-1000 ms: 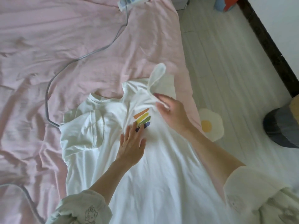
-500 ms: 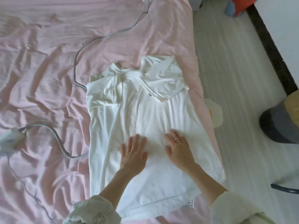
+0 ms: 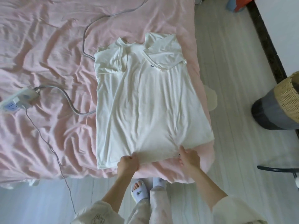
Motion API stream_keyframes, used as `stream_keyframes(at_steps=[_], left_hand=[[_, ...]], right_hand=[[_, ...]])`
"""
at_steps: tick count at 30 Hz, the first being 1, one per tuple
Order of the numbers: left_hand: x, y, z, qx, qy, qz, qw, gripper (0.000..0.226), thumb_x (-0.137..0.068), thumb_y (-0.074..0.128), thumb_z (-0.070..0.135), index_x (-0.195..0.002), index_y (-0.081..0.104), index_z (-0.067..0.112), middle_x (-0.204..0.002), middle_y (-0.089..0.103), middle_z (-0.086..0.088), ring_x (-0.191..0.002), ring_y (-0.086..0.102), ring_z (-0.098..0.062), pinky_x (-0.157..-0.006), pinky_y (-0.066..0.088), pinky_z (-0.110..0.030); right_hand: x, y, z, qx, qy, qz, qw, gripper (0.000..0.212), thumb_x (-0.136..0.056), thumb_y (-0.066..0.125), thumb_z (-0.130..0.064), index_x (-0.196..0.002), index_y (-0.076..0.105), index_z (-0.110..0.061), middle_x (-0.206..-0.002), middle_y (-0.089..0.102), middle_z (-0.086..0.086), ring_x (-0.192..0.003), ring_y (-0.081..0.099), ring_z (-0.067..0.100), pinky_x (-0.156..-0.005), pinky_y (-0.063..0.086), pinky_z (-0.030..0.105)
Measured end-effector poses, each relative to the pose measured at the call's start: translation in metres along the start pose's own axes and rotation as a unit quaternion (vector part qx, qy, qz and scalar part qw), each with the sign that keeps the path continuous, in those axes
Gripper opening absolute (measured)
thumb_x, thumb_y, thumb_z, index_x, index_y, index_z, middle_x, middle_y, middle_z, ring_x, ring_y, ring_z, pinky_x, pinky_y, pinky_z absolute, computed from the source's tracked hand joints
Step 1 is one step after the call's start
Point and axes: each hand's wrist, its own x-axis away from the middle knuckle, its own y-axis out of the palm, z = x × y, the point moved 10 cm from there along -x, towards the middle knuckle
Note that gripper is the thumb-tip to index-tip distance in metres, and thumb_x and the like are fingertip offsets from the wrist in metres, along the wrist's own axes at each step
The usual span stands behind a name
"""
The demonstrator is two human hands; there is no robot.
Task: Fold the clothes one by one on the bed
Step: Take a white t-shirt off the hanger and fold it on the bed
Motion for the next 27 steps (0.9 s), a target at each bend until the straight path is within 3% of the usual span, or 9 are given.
stream_keyframes(at_steps=[2,4,6,8,11,15,17,22,27], left_hand=[[0.008,0.018,-0.031,0.180,-0.136,-0.078,0.971,0.050,-0.090,0.056,0.042,-0.085,0.066,-0.006,-0.071,0.066,-0.017,-0.065,0.063,-0.029,-0.062,0.056,-0.034],[0.016,0.036,-0.036,0.323,-0.208,-0.136,0.913,0.051,-0.085,0.063,0.044,-0.087,0.063,-0.007,-0.081,0.066,-0.018,-0.069,0.062,-0.026,-0.059,0.057,-0.031],[0.018,0.043,-0.029,0.457,-0.233,-0.133,0.848,0.046,-0.085,0.064,0.041,-0.093,0.057,-0.004,-0.085,0.061,-0.016,-0.074,0.058,-0.024,-0.074,0.055,-0.033],[0.014,0.042,-0.023,0.581,-0.242,-0.094,0.771,0.037,-0.088,0.062,0.034,-0.106,0.052,0.004,-0.090,0.058,-0.010,-0.079,0.056,-0.023,-0.090,0.047,-0.036],[0.010,0.036,-0.016,0.679,-0.228,-0.063,0.695,0.028,-0.090,0.059,0.026,-0.112,0.051,0.009,-0.100,0.060,-0.007,-0.084,0.057,-0.022,-0.088,0.048,-0.034],[0.017,0.012,-0.001,0.694,-0.197,-0.051,0.690,0.012,-0.088,0.060,0.022,-0.085,0.057,0.011,-0.061,0.064,0.001,-0.061,0.056,-0.011,-0.046,0.049,-0.017],[0.023,-0.002,0.005,0.699,-0.194,-0.032,0.687,0.012,-0.086,0.061,0.020,-0.078,0.055,0.014,-0.067,0.057,0.005,-0.056,0.051,-0.007,-0.037,0.040,-0.013],[0.045,-0.038,0.049,0.755,-0.138,-0.023,0.640,0.017,-0.089,0.054,0.018,-0.073,0.056,0.014,-0.047,0.060,0.004,-0.039,0.058,-0.009,-0.036,0.043,-0.014],[0.045,-0.095,0.120,0.775,-0.020,-0.034,0.631,0.020,-0.090,0.046,0.017,-0.072,0.053,0.018,-0.070,0.056,0.005,-0.059,0.059,-0.010,-0.052,0.050,-0.021]], right_hand=[[-0.001,0.006,0.029,-0.170,0.109,-0.037,0.979,0.040,-0.091,0.057,-0.037,-0.082,0.062,0.001,-0.076,0.064,0.015,-0.079,0.066,0.030,-0.078,0.055,0.037],[-0.005,0.010,0.033,-0.322,0.145,-0.061,0.934,0.034,-0.090,0.061,-0.033,-0.089,0.059,0.001,-0.080,0.064,0.013,-0.079,0.064,0.024,-0.083,0.051,0.034],[-0.010,0.006,0.022,-0.424,0.135,-0.081,0.892,0.029,-0.093,0.056,-0.033,-0.082,0.056,-0.006,-0.065,0.062,0.003,-0.063,0.061,0.013,-0.080,0.049,0.031],[-0.014,0.001,0.008,-0.466,0.126,-0.098,0.870,0.037,-0.095,0.050,-0.039,-0.067,0.046,-0.015,-0.039,0.048,-0.005,-0.036,0.047,0.006,-0.064,0.045,0.027],[-0.023,-0.008,-0.007,-0.480,0.121,-0.093,0.864,0.037,-0.096,0.045,-0.044,-0.071,0.045,-0.017,-0.032,0.045,-0.009,-0.026,0.045,0.005,-0.051,0.046,0.024],[-0.029,-0.022,-0.020,-0.520,0.139,-0.065,0.840,0.021,-0.094,0.050,-0.024,-0.074,0.050,-0.018,-0.040,0.051,-0.005,-0.033,0.050,0.008,-0.039,0.043,0.012],[-0.027,-0.037,-0.023,-0.503,0.139,-0.029,0.853,0.024,-0.087,0.049,-0.010,-0.065,0.045,-0.018,-0.040,0.044,-0.004,-0.032,0.039,0.008,-0.037,0.038,0.011],[-0.010,-0.078,-0.056,-0.498,0.100,0.034,0.861,0.022,-0.083,0.046,-0.006,-0.063,0.043,-0.016,-0.059,0.041,-0.001,-0.037,0.040,0.007,-0.034,0.035,0.011],[-0.005,-0.113,-0.145,-0.507,0.007,0.032,0.861,0.018,-0.087,0.051,-0.010,-0.070,0.047,-0.016,-0.066,0.048,0.000,-0.050,0.050,0.006,-0.045,0.044,0.019]])
